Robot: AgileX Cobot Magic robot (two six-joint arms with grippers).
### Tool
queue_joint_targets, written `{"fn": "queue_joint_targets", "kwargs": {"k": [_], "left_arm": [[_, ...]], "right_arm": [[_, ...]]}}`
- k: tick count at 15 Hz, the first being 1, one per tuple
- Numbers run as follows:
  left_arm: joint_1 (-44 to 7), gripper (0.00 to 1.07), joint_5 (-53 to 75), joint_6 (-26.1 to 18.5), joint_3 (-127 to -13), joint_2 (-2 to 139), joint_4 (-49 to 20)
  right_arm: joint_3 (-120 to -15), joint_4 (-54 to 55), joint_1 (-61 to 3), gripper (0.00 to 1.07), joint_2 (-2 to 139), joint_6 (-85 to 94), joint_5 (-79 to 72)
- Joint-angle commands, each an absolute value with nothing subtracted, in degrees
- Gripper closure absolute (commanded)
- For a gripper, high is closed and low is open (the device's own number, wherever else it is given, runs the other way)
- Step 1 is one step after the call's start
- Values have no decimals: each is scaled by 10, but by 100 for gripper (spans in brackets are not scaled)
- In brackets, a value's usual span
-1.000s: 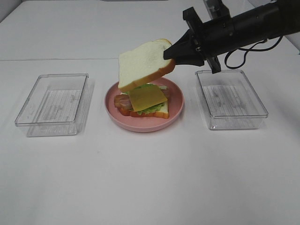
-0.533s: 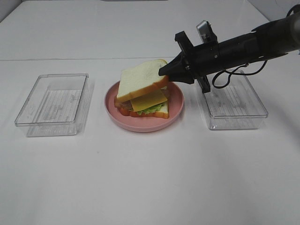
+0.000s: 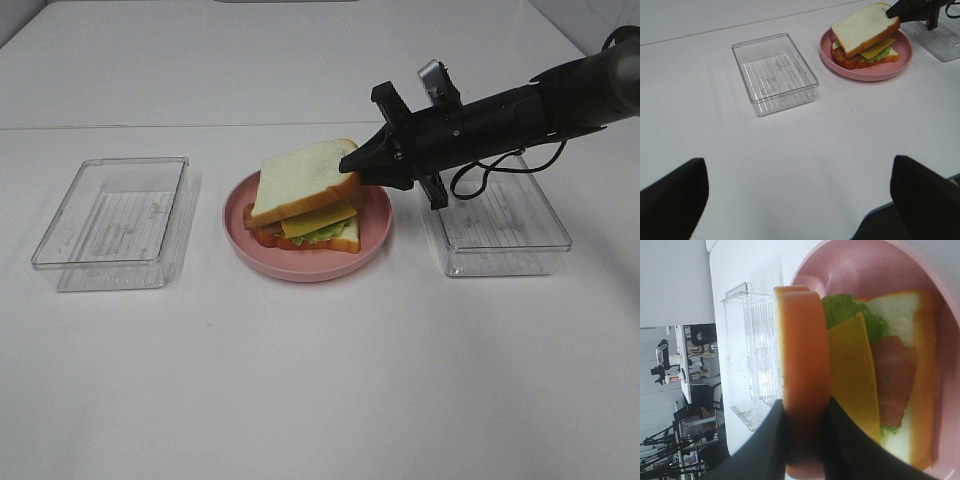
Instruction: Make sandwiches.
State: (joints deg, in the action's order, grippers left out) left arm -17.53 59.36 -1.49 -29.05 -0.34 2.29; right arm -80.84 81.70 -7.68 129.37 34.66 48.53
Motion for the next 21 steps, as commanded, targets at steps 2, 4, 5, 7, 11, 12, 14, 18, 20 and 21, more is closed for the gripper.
{"fn": "queue_joint_targets", "kwargs": {"k": [2,4,5,7,11,12,14,18,20,21], "left_arm": [[-177,15,589,-16,-289,-14,20],[-177,15,589,-16,-289,-14,20],[-177,15,589,-16,-289,-14,20],[-177,15,589,-16,-289,-14,20],[-177,15,589,-16,-289,-14,20],[-177,15,589,-16,-289,-14,20],[-177,15,589,-16,-289,-14,20],[-177,15,589,-16,-289,-14,20],[-177,15,589,-16,-289,-14,20],[-177,15,589,-16,-289,-14,20]], "right_arm": [[-812,816,-79,107,1297,345,491],[-812,806,-87,107,1297,345,485],[-812,794,-92,107,1297,345,472],[-812,790,-92,107,1297,343,449],[-812,790,-92,82,1297,343,445],[-812,789,-92,69,1295,344,445],[-812,760,-92,46,1279,343,422],[-812,653,-92,28,1239,285,402],[-812,644,-92,28,1231,285,402],[-812,618,-92,28,1210,285,402]]}}
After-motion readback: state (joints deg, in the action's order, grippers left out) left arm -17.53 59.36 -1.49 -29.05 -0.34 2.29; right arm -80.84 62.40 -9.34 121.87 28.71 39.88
